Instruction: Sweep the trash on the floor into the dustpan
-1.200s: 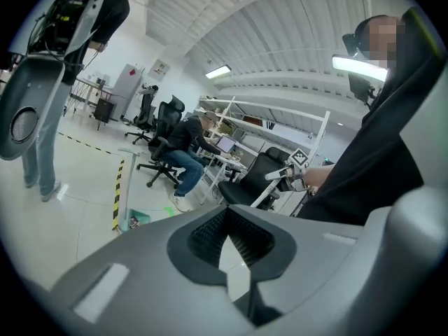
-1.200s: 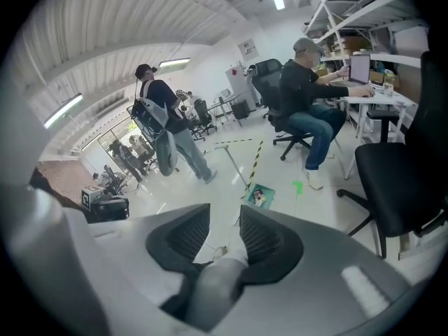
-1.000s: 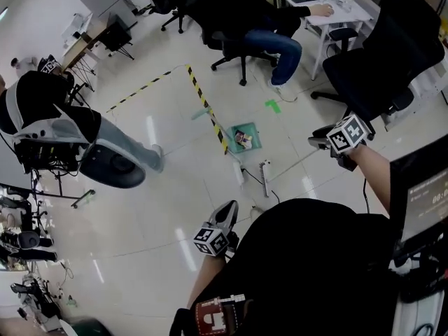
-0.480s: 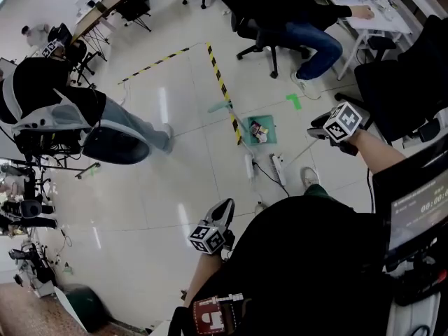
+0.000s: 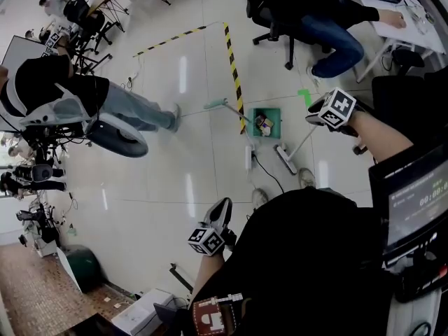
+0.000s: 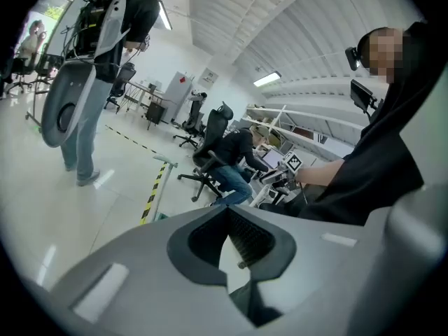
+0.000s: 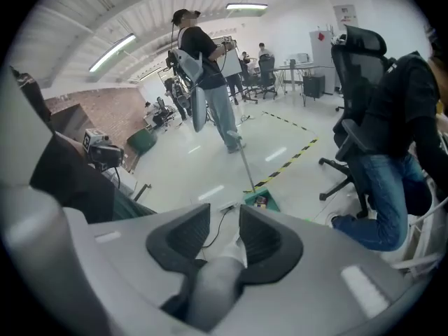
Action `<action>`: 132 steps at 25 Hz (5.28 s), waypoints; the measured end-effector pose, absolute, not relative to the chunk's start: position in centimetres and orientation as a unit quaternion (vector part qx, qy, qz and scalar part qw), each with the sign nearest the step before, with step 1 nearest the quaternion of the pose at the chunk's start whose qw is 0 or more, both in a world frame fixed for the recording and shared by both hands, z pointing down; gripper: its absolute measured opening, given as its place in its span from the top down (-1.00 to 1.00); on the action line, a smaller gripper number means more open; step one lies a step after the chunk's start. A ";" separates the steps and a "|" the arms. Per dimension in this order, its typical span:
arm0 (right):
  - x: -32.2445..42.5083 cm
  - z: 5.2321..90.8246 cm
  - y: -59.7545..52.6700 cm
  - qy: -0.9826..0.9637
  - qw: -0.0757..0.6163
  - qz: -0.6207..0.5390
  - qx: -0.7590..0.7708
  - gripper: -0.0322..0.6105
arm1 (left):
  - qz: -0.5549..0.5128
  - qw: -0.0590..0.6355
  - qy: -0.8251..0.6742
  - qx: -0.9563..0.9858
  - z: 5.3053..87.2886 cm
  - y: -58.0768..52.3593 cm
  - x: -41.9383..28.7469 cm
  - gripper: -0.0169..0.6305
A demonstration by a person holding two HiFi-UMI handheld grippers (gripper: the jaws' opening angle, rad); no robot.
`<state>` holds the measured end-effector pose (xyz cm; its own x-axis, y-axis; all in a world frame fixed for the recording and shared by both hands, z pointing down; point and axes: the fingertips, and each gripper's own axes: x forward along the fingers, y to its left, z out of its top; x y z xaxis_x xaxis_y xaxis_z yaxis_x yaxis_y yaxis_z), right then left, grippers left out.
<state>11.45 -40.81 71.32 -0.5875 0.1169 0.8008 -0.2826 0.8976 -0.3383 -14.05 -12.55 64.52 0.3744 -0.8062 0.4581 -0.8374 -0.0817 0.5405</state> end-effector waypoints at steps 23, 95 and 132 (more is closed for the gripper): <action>13.9 64.2 -48.1 -0.842 0.460 0.209 0.188 0.50 | 0.010 0.364 -0.495 0.789 64.4 -19.9 -20.5 0.96; 32.4 60.0 -17.2 -0.837 0.290 0.252 0.390 0.85 | 0.031 0.296 -0.411 0.862 59.7 -0.2 -1.3 0.96; 20.3 62.5 15.5 -0.784 0.311 0.259 0.470 0.86 | 0.017 0.285 -0.358 0.889 58.6 23.4 -21.2 0.96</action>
